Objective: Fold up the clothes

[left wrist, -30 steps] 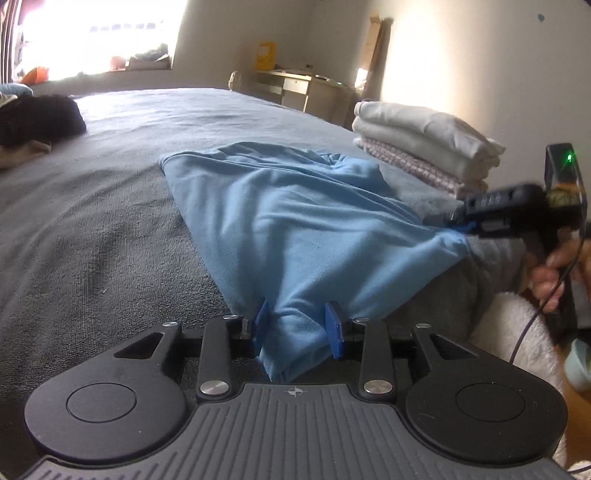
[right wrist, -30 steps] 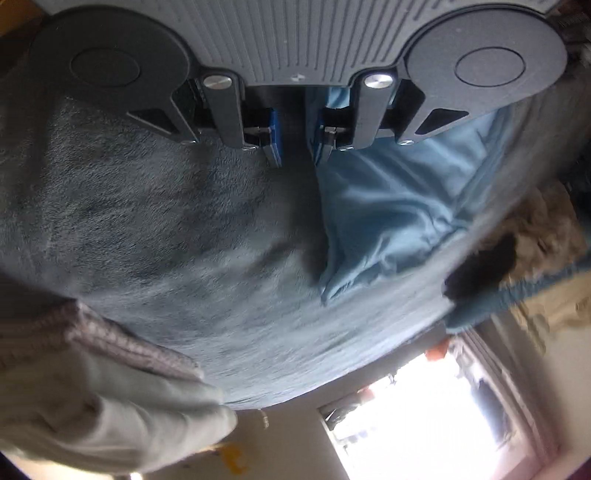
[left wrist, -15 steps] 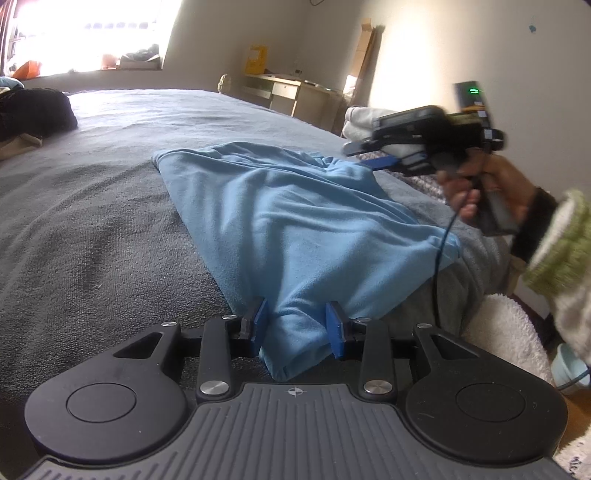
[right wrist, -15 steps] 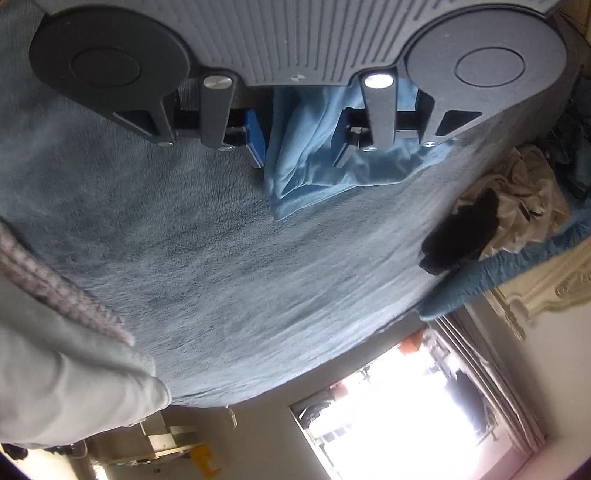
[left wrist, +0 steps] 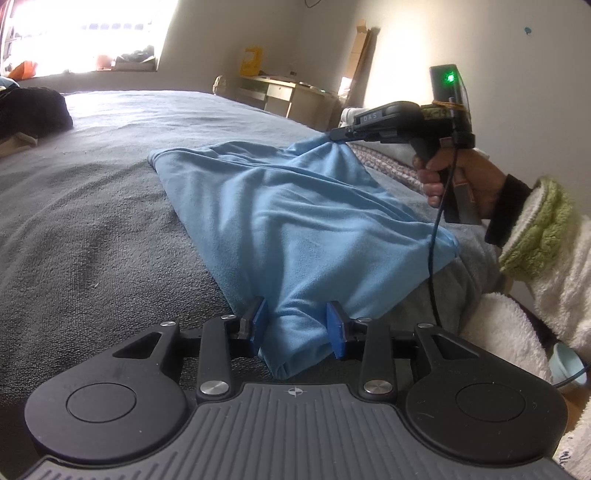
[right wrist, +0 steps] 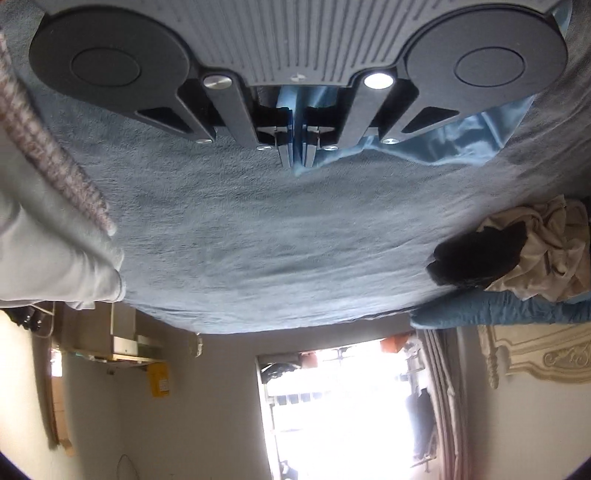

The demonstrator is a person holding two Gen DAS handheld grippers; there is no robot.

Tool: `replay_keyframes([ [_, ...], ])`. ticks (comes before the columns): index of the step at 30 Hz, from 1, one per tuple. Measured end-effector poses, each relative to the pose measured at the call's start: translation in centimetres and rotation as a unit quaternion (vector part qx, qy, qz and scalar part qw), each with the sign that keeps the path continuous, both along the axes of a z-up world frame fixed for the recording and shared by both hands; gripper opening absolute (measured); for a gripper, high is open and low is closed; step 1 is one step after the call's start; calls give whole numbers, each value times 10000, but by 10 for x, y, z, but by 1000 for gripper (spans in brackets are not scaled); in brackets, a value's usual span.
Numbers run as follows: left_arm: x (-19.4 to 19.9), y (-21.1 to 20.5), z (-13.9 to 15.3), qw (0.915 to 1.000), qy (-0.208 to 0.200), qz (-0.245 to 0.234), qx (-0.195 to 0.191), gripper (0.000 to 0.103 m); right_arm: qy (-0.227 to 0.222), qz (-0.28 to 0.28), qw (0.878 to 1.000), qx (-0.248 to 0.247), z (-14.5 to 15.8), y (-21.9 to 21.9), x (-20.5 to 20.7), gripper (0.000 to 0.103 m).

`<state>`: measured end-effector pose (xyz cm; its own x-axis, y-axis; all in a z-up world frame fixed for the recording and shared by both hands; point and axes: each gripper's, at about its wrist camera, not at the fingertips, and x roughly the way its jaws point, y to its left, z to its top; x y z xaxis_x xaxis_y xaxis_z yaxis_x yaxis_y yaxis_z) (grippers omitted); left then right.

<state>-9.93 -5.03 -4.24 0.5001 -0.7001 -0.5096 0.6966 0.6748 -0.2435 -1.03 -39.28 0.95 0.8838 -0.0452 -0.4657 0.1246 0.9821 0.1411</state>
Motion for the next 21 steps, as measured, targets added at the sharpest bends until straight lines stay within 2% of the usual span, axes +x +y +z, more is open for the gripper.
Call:
replay_keyframes([
  [1,0,0,0,10000,-2,6,-4,35,-19,-49,10000,41,-2,-4,2,0],
  [6,-1,0,-1,10000,-58,0,38,35,-81,-119,9990,432,-7,-26,15,0],
  [8,-1,0,0,10000,-56,0,46,35,1,82,9968,790,-8,-32,19,0],
  [9,-1,0,0,10000,-54,1,46,35,40,171,9949,997,-8,-35,19,4],
  [11,-1,0,-1,10000,-55,15,36,35,157,165,9934,1120,-9,-37,18,19],
  [12,-1,0,-1,10000,-60,19,37,35,225,131,9935,1105,-11,-37,18,41],
  [13,-2,0,0,10000,-65,14,50,35,296,103,9937,1080,-13,-38,18,52],
  [15,-2,-1,0,9999,-73,6,73,35,441,103,9942,978,-18,-38,20,50],
  [17,-2,-1,0,10000,-55,13,76,35,559,257,9949,801,-21,-32,22,25],
  [18,-1,-1,1,10000,-49,22,75,35,552,320,9955,696,-21,-28,21,6],
  [19,-1,-1,1,10000,-48,30,79,35,437,360,9968,567,-17,-23,17,2],
  [21,-2,-2,1,9999,-79,37,115,35,196,415,9984,345,-9,-13,9,2],
])
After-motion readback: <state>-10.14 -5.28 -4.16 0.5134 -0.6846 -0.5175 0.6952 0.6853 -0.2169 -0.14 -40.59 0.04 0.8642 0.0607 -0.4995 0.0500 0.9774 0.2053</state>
